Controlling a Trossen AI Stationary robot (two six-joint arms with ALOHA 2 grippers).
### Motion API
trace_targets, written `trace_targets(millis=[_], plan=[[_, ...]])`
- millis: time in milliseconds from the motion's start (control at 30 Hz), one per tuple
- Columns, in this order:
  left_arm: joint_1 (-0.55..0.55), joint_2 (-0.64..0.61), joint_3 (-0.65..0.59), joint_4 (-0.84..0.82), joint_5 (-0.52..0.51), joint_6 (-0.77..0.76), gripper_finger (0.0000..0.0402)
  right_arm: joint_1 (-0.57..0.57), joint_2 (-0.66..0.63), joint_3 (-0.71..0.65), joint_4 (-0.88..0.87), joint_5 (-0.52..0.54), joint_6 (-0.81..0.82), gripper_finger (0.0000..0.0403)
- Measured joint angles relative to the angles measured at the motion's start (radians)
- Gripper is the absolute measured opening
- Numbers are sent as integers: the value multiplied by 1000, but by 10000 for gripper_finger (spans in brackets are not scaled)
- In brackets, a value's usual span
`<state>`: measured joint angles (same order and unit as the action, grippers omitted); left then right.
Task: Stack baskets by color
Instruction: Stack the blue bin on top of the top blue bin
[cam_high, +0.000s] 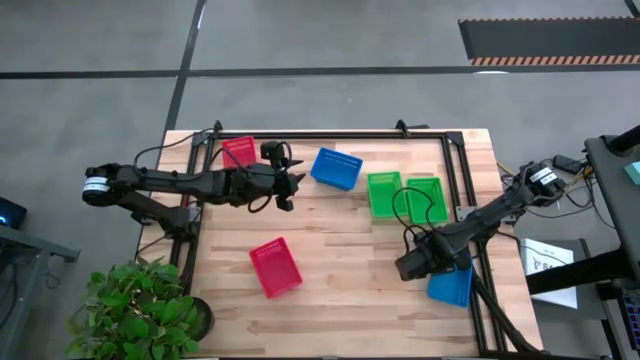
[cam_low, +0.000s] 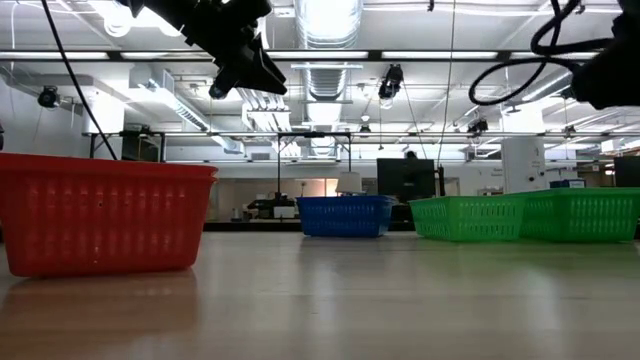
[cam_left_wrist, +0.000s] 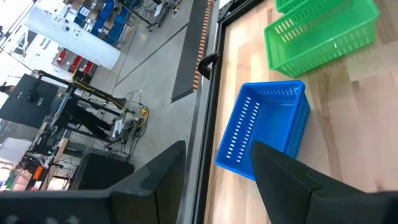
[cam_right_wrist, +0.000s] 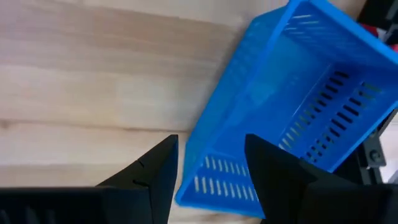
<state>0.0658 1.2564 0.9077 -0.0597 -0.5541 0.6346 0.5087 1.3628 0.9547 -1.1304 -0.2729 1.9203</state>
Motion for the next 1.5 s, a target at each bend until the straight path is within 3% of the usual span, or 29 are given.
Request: trace_targets(millis=[333,500,1033,1300,1500], plan=[[0,0,-1,0,0,0,167,0,0,-154,178,14,7,174],[0,0,-1,0,0,0,167,0,0,-190,225,14,19,148],[0,0,-1,1,0,0,167,0,0,-190,251,13,36,14],[0,0,-1,2,0,0,167,-3,-22,-170,287,3,-9,9],[0,0,-6,33,2,1,167,-23,-11,-52,291,12,-193,9]])
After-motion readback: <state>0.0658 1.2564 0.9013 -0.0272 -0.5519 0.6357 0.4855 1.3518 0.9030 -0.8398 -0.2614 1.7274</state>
